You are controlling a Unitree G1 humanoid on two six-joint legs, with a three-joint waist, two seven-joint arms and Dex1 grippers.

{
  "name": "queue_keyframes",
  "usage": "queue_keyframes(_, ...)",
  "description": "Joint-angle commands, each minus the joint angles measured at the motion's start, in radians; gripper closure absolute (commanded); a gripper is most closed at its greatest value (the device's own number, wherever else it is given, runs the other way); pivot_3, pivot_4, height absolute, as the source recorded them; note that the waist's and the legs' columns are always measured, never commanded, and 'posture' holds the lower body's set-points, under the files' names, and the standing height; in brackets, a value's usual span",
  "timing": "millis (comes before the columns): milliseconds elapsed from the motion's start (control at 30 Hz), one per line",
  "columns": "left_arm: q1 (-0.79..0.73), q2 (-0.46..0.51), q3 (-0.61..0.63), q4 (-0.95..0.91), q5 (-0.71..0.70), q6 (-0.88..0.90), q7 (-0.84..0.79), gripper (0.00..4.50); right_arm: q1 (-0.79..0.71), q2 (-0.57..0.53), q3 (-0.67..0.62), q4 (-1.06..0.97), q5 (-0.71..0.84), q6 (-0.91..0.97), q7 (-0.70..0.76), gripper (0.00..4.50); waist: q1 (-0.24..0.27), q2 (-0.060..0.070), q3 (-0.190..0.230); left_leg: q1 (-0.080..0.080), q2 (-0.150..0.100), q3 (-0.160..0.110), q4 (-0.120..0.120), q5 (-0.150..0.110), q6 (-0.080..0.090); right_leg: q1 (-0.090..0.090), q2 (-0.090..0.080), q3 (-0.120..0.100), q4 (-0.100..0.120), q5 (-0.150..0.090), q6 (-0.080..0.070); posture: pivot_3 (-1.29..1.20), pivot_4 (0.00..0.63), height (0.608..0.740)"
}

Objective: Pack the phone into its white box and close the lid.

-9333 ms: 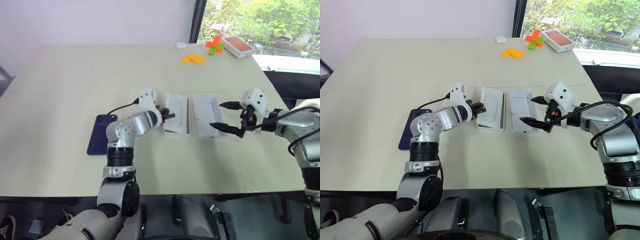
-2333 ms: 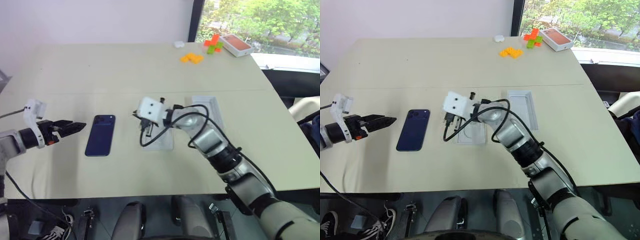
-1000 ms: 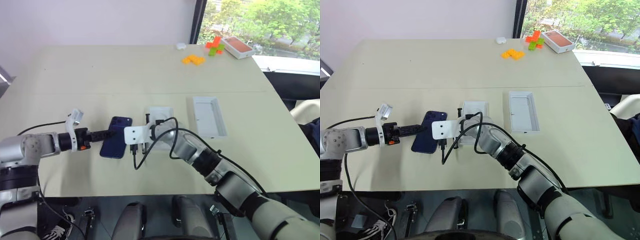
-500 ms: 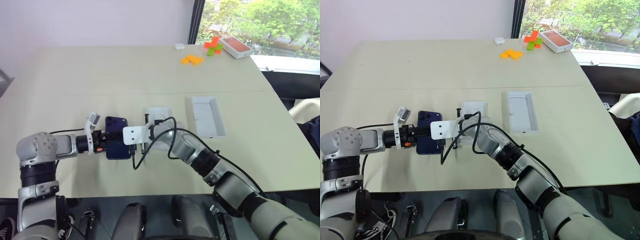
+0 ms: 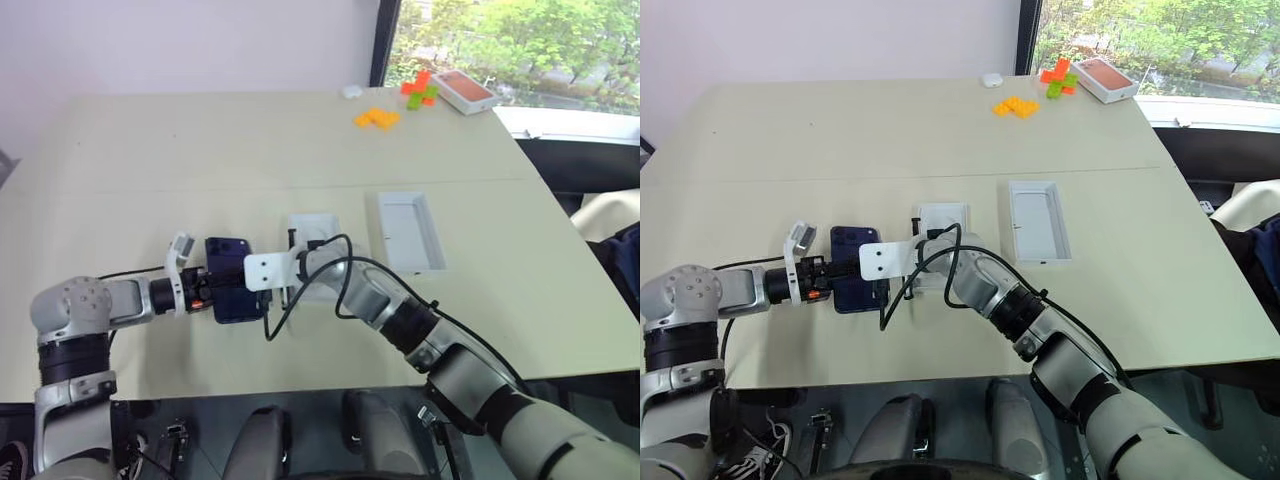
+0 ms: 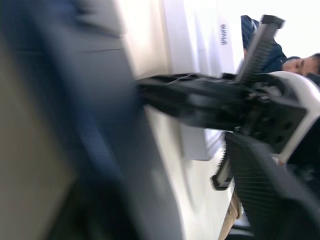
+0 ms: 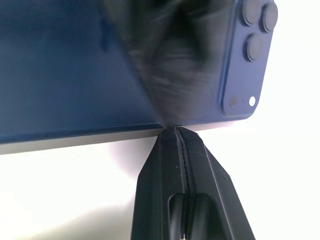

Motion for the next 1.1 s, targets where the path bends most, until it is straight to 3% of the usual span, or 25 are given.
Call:
queue_keyframes(33,0.005,0.026,0.037,-0.002,-0.042,-0.006,-0.034,3.27,0.009,-0.007,-0.010,-0.026,0.000,0.005,0.009,4.50,0.001,0.000,0.000,-0.001,0.000,0.000,0.000,0.000,0.000,0.000,0.000,0.000,0.000,0.000,0.000,0.00,0.150,0.740)
queue_keyframes(100,0.008,0.028,0.044,0.005,-0.056,0.002,-0.043,4.19,0.010,-0.010,-0.010,-0.030,0.001,0.007,0.010,4.50,0.002,0.000,0.000,-0.001,0.000,-0.001,0.000,0.001,-0.001,0.000,0.000,-0.001,0.000,0.000,0.000,0.00,0.150,0.740)
queue_keyframes(133,0.009,0.030,0.044,0.011,-0.060,0.004,-0.045,4.44,0.011,-0.011,-0.010,-0.032,0.001,0.007,0.010,4.50,0.001,0.000,0.000,-0.001,0.000,-0.002,0.000,0.001,-0.001,0.000,-0.001,-0.002,0.000,0.000,0.000,0.00,0.150,0.740)
queue_keyframes(300,0.033,0.032,0.077,0.056,-0.094,0.003,-0.073,4.44,0.006,-0.027,-0.057,-0.086,0.034,0.029,0.024,4.50,0.000,0.000,0.000,-0.001,0.000,-0.002,-0.001,0.001,-0.001,0.000,0.000,-0.002,0.000,0.000,0.000,0.00,0.150,0.740)
queue_keyframes(433,0.055,0.027,0.081,0.046,-0.107,-0.014,-0.080,4.44,0.022,-0.009,-0.159,-0.196,0.147,0.137,0.061,4.50,0.001,0.000,0.001,-0.002,0.000,-0.003,-0.001,0.001,-0.002,0.000,-0.001,-0.002,0.000,0.000,0.000,0.00,0.150,0.740)
queue_keyframes(467,0.044,0.017,0.106,0.044,-0.118,-0.024,-0.070,4.44,0.028,0.010,-0.242,-0.269,0.247,0.232,0.089,4.50,0.001,0.000,0.001,-0.002,0.000,-0.003,-0.001,0.001,-0.002,-0.001,-0.001,-0.002,0.000,0.000,0.000,0.00,0.150,0.740)
queue_keyframes(567,0.003,-0.004,0.137,0.014,-0.130,-0.045,-0.027,4.50,0.045,0.000,-0.409,-0.449,0.477,0.422,0.182,3.70,0.006,0.000,0.001,-0.003,0.000,-0.005,-0.001,0.001,-0.002,-0.001,-0.003,-0.003,0.000,0.000,0.000,0.00,0.150,0.740)
queue_keyframes(633,-0.025,-0.017,0.150,-0.003,-0.154,-0.034,-0.011,4.50,0.054,-0.036,-0.457,-0.494,0.547,0.491,0.205,2.68,0.010,0.000,0.001,-0.003,0.000,-0.006,-0.001,0.001,-0.002,-0.001,-0.004,-0.006,-0.001,0.000,0.000,0.00,0.150,0.740)
queue_keyframes(800,-0.125,-0.080,0.084,-0.079,-0.151,-0.011,0.076,4.50,0.175,-0.283,-0.568,-0.515,0.656,0.407,0.342,0.27,0.040,0.000,0.002,-0.003,-0.004,-0.009,0.000,0.001,-0.001,0.003,-0.008,-0.012,-0.004,0.000,0.000,0.00,0.150,0.740)
queue_keyframes(833,-0.143,-0.100,0.071,-0.080,-0.148,-0.005,0.093,4.50,0.196,-0.323,-0.581,-0.511,0.670,0.386,0.358,0.05,0.034,0.001,0.002,-0.003,-0.006,-0.009,0.000,0.000,0.000,0.004,-0.009,-0.013,-0.005,0.000,0.000,0.00,0.150,0.740)
queue_keyframes(933,-0.200,-0.165,0.007,-0.071,-0.120,-0.010,0.144,4.50,0.259,-0.447,-0.620,-0.489,0.674,0.339,0.385,0.05,0.031,0.001,0.003,-0.004,-0.007,-0.007,0.000,-0.001,0.002,0.004,-0.009,-0.010,-0.005,-0.001,0.001,0.00,0.150,0.740)
queue_keyframes(1100,-0.270,-0.213,-0.045,-0.020,-0.119,-0.004,0.144,4.50,0.328,-0.563,-0.662,-0.526,0.739,0.378,0.416,0.05,0.025,0.000,0.005,-0.003,-0.005,-0.007,0.000,0.000,0.002,0.003,-0.006,-0.009,-0.004,-0.001,0.001,0.00,0.150,0.740)
